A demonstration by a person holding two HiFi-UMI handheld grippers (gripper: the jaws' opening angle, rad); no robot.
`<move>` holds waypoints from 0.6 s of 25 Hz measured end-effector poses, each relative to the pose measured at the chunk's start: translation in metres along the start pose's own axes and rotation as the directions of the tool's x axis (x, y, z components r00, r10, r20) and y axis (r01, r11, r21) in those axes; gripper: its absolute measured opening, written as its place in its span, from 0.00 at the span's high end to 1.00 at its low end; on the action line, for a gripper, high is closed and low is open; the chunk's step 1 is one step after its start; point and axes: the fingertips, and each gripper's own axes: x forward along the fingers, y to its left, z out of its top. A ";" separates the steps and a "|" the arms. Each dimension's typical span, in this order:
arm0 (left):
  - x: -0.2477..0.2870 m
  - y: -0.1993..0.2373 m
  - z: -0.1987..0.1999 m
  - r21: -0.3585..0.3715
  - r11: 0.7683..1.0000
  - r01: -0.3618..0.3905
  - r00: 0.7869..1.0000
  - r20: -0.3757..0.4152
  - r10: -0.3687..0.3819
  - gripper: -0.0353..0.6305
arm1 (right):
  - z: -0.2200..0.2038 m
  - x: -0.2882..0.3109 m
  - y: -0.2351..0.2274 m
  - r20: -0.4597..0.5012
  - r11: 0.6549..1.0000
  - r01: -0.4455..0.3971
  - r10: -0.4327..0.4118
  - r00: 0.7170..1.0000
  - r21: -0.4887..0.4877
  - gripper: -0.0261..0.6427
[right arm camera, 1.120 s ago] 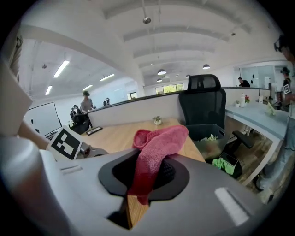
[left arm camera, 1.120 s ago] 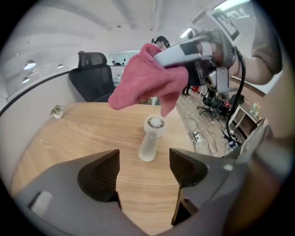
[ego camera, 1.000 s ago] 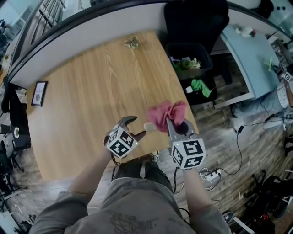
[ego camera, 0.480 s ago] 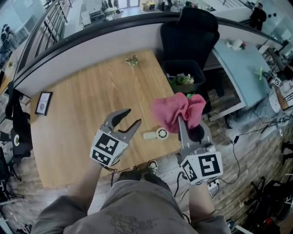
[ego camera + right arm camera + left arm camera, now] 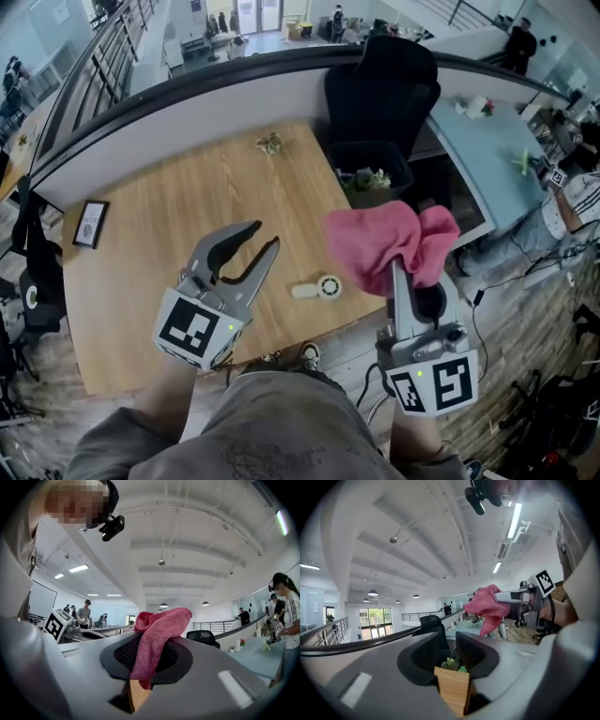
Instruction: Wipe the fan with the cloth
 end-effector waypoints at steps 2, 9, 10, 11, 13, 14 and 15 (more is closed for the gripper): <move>-0.005 0.001 0.006 0.010 1.000 -0.003 1.000 0.006 0.003 0.80 | 0.007 -0.005 -0.001 0.012 1.000 0.008 -0.008 1.000 0.002 0.88; -0.015 -0.001 0.013 0.025 1.000 -0.006 1.000 0.013 0.006 0.90 | 0.006 -0.014 0.006 -0.002 1.000 -0.001 0.001 1.000 0.023 0.88; -0.016 -0.002 0.013 0.029 1.000 -0.005 1.000 0.014 0.004 0.91 | 0.002 -0.015 0.007 -0.010 1.000 -0.001 0.001 1.000 0.020 0.88; -0.016 -0.003 0.013 0.038 0.999 -0.005 1.000 0.014 0.004 0.91 | -0.002 -0.016 0.007 -0.020 1.000 -0.001 0.001 1.000 0.019 0.88; -0.017 -0.006 0.013 0.073 0.997 -0.012 1.000 0.008 0.011 0.93 | -0.010 -0.017 0.008 -0.045 1.000 0.000 0.001 0.999 0.021 0.88; -0.018 -0.008 0.011 0.090 0.996 -0.019 1.000 0.004 0.019 0.94 | -0.014 -0.018 0.008 -0.058 1.000 0.001 0.000 0.998 0.022 0.88; -0.018 -0.009 0.009 0.098 0.995 -0.024 1.000 -0.001 0.025 0.94 | -0.019 -0.019 0.008 -0.071 1.000 0.003 -0.001 0.997 0.024 0.88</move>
